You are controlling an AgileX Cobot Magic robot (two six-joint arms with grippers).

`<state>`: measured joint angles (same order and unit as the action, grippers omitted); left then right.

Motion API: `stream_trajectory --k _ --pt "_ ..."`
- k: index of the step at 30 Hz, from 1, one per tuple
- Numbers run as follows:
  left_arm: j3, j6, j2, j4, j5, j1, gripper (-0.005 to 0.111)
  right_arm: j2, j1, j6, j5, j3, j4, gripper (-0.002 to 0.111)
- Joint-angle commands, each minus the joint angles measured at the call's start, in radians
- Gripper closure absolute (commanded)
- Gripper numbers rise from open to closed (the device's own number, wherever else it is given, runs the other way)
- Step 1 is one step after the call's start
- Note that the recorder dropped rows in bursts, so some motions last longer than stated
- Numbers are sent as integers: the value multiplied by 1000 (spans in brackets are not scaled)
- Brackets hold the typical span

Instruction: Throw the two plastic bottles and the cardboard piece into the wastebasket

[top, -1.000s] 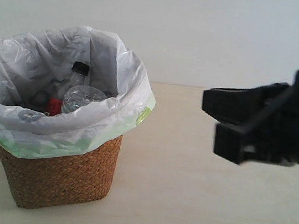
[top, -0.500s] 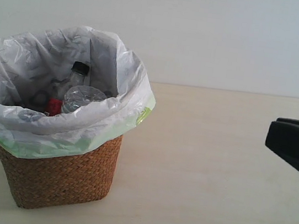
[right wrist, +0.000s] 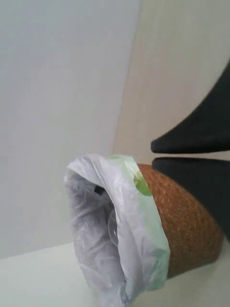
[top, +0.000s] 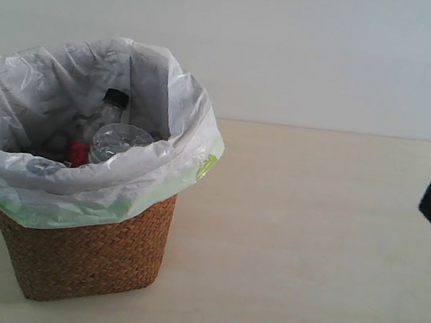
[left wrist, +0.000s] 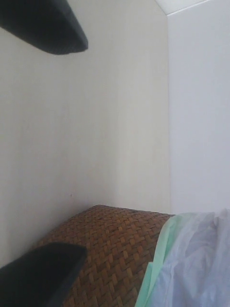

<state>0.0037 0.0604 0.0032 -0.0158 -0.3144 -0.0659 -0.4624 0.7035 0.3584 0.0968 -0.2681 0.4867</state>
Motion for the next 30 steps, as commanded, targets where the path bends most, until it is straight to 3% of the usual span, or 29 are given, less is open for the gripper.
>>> stream_trajectory --k 1,6,17,30 --pt "-4 -9 -3 -2 8 6 -1 107 -125 -39 -16 44 5 108" --pt "-4 -9 -3 -2 8 6 -1 249 -269 -54 -31 98 6 108" --pt "-4 -9 -3 -2 8 6 -1 462 -438 -68 -5 253 6 108" --pt "-4 -9 -3 -2 8 6 -1 462 -453 -61 -79 268 4 108"
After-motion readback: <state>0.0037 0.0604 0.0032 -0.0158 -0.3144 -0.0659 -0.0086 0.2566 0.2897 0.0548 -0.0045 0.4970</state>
